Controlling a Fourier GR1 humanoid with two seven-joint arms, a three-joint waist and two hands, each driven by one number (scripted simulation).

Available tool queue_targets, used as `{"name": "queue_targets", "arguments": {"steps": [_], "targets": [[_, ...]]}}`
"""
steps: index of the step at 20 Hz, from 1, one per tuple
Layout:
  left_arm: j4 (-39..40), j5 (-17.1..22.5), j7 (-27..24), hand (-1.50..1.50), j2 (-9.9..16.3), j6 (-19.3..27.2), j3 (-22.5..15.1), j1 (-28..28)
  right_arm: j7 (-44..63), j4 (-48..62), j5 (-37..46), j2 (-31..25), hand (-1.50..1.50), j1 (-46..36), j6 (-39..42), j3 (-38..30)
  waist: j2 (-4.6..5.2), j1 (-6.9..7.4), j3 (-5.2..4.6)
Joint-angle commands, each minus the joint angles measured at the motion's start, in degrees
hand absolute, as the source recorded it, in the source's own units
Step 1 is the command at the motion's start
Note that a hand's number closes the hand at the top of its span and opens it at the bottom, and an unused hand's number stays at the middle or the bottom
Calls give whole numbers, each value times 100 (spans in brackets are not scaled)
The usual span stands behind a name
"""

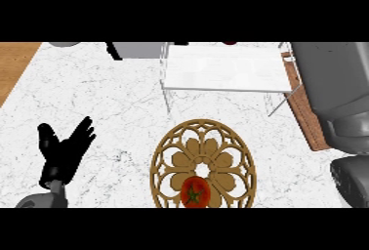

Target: Pick the can from the placemat and place it in the tiered shelf

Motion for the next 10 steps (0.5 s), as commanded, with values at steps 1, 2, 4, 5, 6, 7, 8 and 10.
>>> {"name": "queue_targets", "arguments": {"steps": [1, 2, 4, 5, 6, 7, 8, 10], "targets": [[-271, -2, 293, 0, -119, 179, -45, -79, 7, -221, -507, 59, -150, -59, -146, -441, -16, -19, 2], [-204, -126, -110, 0, -84, 112, -63, 258, -103, 12, -513, 163, -150, -65, -472, -529, 10, 55, -2], [-49, -119, 85, 0, -175, 130, -132, 18, -27, -333, -818, -3, -150, -105, -366, -769, -10, -44, 0], [12, -48, 58, 0, -5, 26, 22, -68, -276, -115, -887, 17, -150, -86, -560, -875, 17, 11, -2], [-310, -113, 209, 0, -122, 94, -165, 57, -223, 5, -929, -18, -150, -217, -745, -1004, 18, 61, 0], [38, -189, -169, 0, -280, 136, -184, 88, -72, -429, -1018, 4, -150, -160, -704, -993, -12, -52, -3], [-235, -11, 189, 0, -73, 87, 0, 15, -28, -500, -1039, -50, -150, -24, -839, -1063, -22, -48, 0], [-6, -31, 176, 0, -60, 101, 58, -146, 9, -569, -835, -70, -150, 19, -1266, -985, -15, -63, -3]]}}
